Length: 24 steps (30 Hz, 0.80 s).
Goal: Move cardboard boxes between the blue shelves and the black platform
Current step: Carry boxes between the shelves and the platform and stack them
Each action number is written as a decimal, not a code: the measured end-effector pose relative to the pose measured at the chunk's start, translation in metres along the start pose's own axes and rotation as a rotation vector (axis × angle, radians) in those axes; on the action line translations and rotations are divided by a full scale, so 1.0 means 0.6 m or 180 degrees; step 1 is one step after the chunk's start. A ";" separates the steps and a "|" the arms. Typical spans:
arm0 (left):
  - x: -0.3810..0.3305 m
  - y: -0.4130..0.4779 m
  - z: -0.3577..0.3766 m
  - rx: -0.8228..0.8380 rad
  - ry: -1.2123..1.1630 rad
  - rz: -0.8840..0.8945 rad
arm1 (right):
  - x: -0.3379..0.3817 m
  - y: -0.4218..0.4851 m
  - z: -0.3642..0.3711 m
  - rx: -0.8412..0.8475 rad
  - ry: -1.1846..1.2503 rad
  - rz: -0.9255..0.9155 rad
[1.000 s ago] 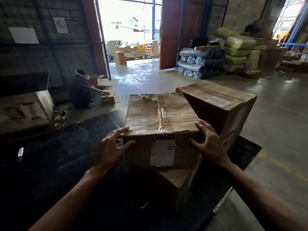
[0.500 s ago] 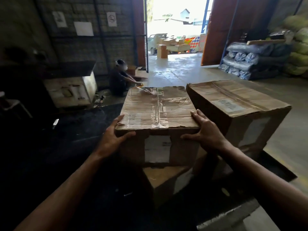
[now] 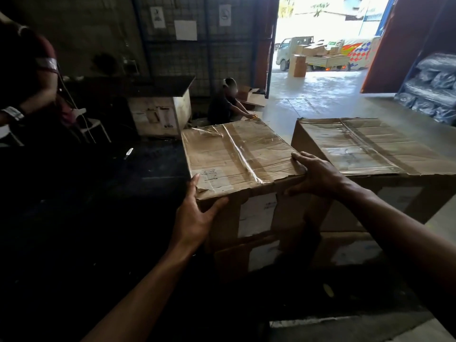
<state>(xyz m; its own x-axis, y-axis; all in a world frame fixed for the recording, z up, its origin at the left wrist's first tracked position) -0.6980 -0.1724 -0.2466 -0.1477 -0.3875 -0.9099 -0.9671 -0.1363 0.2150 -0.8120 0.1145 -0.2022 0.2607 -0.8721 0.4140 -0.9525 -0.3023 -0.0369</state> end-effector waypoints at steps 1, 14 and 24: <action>0.002 -0.002 0.003 -0.0006 -0.0022 0.0018 | -0.003 -0.002 -0.001 0.0001 -0.0017 -0.0020; 0.051 0.082 -0.118 0.0696 -0.0022 -0.0216 | 0.086 -0.043 0.078 -0.0688 0.0237 -0.0012; 0.031 0.041 -0.091 0.0337 0.0366 -0.0220 | 0.055 -0.056 0.041 -0.0704 0.0404 -0.0311</action>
<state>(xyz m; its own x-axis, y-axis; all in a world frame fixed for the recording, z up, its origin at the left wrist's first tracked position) -0.7134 -0.2327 -0.2386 -0.0611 -0.4832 -0.8734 -0.9914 -0.0719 0.1092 -0.7676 0.0863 -0.2095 0.3445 -0.7835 0.5171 -0.9387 -0.2790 0.2027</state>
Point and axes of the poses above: each hand's wrist, its own y-axis towards the middle knuckle, its own z-axis out of the palm, x = y × z, the point moved 7 cm from there along y, towards the middle knuckle, and after that the axes turned 6 degrees about x, right-handed, at the moved point
